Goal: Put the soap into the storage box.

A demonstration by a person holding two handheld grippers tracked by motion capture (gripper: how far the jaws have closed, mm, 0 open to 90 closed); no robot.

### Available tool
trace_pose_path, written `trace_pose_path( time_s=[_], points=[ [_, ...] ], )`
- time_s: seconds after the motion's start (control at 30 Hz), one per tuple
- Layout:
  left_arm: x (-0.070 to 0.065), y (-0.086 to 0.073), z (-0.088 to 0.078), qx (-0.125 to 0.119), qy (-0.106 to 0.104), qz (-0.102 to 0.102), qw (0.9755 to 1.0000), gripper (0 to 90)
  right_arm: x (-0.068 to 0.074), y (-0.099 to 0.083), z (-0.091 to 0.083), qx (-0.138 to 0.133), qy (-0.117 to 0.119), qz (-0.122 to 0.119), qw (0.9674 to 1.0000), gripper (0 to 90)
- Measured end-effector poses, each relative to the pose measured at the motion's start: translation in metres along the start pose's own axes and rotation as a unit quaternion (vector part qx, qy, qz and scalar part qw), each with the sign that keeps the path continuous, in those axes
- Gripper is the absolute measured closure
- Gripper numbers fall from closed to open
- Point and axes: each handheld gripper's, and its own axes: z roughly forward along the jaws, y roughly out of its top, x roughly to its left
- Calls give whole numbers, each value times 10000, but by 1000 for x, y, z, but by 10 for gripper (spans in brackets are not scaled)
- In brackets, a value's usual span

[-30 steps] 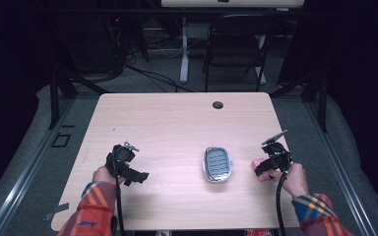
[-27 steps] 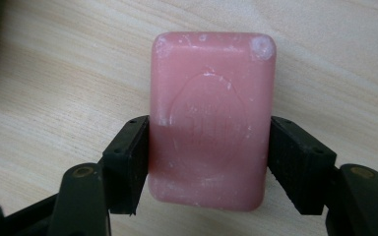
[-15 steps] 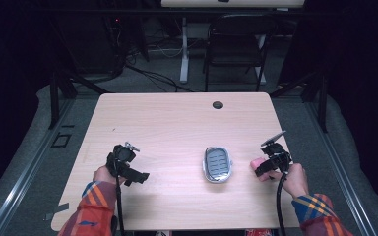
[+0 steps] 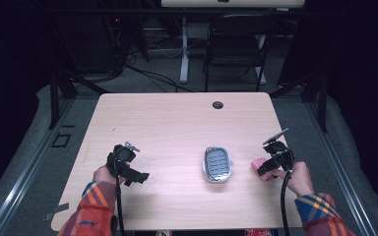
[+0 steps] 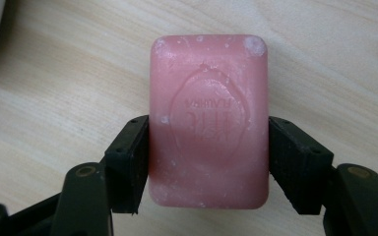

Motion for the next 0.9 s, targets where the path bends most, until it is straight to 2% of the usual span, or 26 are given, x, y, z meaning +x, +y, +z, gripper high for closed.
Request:
trace_pose_path(
  time_s=[0.07, 0.13, 0.2, 0.23, 0.3, 0.37, 0.53, 0.6, 0.67, 0.7, 0.8, 0.83, 0.9],
  points=[
    [1, 0, 0, 18, 30, 19, 10000, 2, 1, 1, -4, 100, 0, -179, 9998, 366],
    [0, 0, 0, 24, 16, 24, 10000, 2, 1, 2, -6, 90, 26, -209, 9997, 366],
    [0, 0, 0, 17, 22, 26, 10000, 2, 2, 2, -9, 91, -58, -281, 9995, 366],
    [0, 0, 0, 22, 24, 28, 10000, 1, 2, 2, -11, 100, -75, -291, 9995, 366],
    [0, 1, 1, 19, 29, 22, 10000, 1, 2, 1, -12, -46, -82, -197, 9998, 366],
    [1, 1, 1, 68, 63, 13, 10000, 1, -1, 3, -17, 60, -61, -309, 9995, 366],
    [1, 1, 0, 41, 44, -49, 10000, 1, -1, 3, -24, -1, -87, -324, 9994, 367],
    [5, 0, -1, -117, -73, -174, 9998, 1, 0, 5, -27, 8, -65, -356, 9993, 366],
    [7, -1, -1, -171, -94, -251, 9995, 1, 1, 7, -30, -54, -120, -348, 9993, 366],
    [8, -2, -1, -143, -112, -270, 9995, 1, 1, 8, -31, -29, -66, -363, 9993, 367],
    [8, -2, 0, -127, -157, -249, 9995, 1, 4, 12, -35, -182, -66, -296, 9994, 366],
    [8, -1, 0, -126, -165, -212, 9996, 1, 4, 14, -38, -102, -81, -403, 9991, 366],
    [7, -1, 0, -113, -172, -112, 9997, 1, 7, 16, -40, -167, -90, -379, 9991, 366]
  ],
)
